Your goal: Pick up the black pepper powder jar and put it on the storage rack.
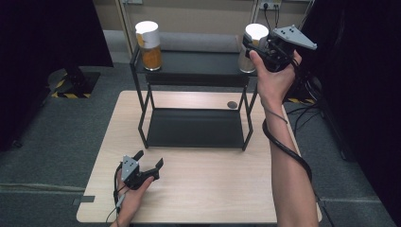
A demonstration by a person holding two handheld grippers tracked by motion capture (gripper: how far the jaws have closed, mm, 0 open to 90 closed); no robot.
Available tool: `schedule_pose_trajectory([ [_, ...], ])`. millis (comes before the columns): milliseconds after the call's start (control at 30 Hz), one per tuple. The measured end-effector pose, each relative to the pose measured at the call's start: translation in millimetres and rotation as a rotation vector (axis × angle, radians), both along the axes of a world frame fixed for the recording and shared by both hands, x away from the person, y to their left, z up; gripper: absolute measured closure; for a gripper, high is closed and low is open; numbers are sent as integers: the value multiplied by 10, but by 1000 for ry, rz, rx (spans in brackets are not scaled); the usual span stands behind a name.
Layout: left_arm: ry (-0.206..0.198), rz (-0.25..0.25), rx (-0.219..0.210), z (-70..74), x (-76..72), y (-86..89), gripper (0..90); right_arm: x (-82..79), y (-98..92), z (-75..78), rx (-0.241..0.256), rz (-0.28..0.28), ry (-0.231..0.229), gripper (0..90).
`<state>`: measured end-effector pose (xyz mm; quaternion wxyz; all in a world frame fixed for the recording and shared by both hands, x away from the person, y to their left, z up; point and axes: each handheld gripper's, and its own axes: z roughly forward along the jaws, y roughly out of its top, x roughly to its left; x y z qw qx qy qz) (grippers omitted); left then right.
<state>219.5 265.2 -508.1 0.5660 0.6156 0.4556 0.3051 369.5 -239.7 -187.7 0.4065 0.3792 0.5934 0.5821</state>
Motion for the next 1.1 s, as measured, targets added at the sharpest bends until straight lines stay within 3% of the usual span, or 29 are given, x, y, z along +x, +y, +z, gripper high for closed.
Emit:
schedule_pose_trajectory([
  [1100,-1,-3,1,0,1,-5,102,240,73,-68,6,-30,23,310],
])
